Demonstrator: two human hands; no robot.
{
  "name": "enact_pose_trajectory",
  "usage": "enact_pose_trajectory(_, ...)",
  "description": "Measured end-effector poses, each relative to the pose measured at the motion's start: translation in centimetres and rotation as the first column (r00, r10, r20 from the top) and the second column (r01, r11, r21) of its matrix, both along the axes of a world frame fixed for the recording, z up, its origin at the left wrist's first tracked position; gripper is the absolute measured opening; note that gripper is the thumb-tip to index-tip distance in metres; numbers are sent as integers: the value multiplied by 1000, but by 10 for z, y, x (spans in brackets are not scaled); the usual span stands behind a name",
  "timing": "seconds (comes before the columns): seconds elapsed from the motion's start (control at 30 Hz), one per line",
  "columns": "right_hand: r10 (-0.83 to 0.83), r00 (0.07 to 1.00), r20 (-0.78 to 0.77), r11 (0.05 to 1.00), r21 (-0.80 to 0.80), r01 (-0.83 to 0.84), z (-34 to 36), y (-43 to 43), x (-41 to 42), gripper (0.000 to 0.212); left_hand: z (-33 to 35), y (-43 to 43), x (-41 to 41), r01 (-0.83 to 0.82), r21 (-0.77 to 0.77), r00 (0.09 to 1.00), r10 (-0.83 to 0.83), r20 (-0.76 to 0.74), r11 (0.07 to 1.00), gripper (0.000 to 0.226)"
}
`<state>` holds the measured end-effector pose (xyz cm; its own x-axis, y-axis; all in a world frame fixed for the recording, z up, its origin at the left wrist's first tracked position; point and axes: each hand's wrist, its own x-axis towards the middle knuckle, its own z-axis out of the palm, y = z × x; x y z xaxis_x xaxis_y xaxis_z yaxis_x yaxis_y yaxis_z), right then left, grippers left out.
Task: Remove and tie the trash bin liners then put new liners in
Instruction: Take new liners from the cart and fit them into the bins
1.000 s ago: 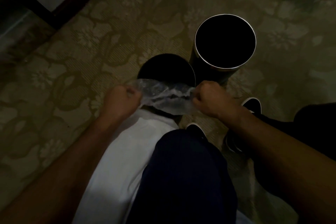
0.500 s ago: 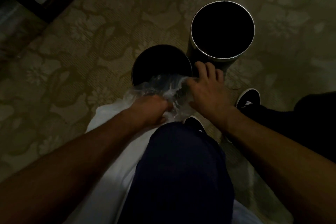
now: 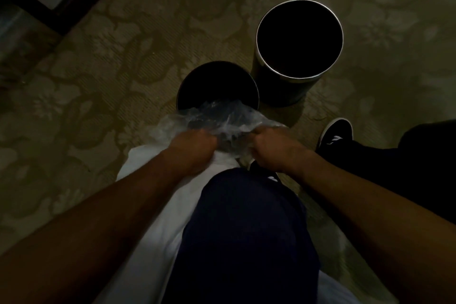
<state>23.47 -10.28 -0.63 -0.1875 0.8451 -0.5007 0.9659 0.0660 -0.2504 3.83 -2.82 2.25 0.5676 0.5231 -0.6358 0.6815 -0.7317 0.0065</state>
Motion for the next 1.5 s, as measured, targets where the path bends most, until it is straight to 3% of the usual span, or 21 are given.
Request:
enact_pose_trajectory(0.1,-100,994,-39,991,-88,96,-9,-4,6,35,-7,5,-12,-73,-20,996,72,-58,997,28)
enact_pose_trajectory(0.2,-266,952,-150,961,-118,250,-14,-2,8,35,-11,14,-22,-244,-29,969,245,33,969,22)
enact_pose_trajectory(0.37,-541,783,-306,841,-183,509,-12,12,6,43,-10,24,-30,-666,-42,722,657,217,745,16)
enact_pose_trajectory(0.43,-637,685,-353,768,-220,601,-15,19,5,46,-12,30,-32,-781,-88,571,763,303,619,14)
enact_pose_trajectory(0.47,-671,639,-376,737,-243,631,-18,23,4,46,-15,34,-33,-840,-174,444,836,323,514,15)
enact_pose_trajectory(0.53,-719,551,-423,682,-281,675,-22,31,3,46,-19,40,-32,-882,-425,96,961,258,203,18)
enact_pose_trajectory(0.57,-739,505,-447,653,-287,701,-24,34,3,47,-20,43,-30,-858,-509,-34,980,198,73,19)
enact_pose_trajectory(0.7,-784,310,-538,524,-306,795,-28,43,4,52,-17,45,-16,-644,-747,-292,956,42,-164,26)
enact_pose_trajectory(0.83,-757,237,-609,479,-269,836,-34,52,4,60,-25,53,-13,-618,-769,-330,942,63,-164,45)
enact_pose_trajectory(0.9,-731,250,-635,485,-225,845,-35,58,4,59,-33,64,-20,-679,-731,-306,931,199,-67,49)
enact_pose_trajectory(1.03,-655,413,-633,546,-18,837,-39,74,6,62,-48,91,-33,-795,-578,-142,871,470,182,38)
enact_pose_trajectory(1.13,-587,505,-633,604,73,794,-38,86,8,61,-40,101,-27,-791,-487,13,806,592,370,28)
enact_pose_trajectory(1.2,-553,556,-620,647,101,756,-41,95,8,66,-43,110,-25,-764,-486,62,798,599,424,31)
enact_pose_trajectory(1.3,-548,592,-591,703,59,709,-49,108,10,77,-50,128,-21,-743,-576,47,886,462,340,39)
enact_pose_trajectory(1.4,-617,525,-585,686,-73,724,-53,118,10,75,-54,135,-8,-725,-636,42,938,343,265,26)
enact_pose_trajectory(1.5,-728,389,-565,582,-207,787,-58,118,13,59,-76,136,-19,-709,-689,-216,976,7,-152,51)
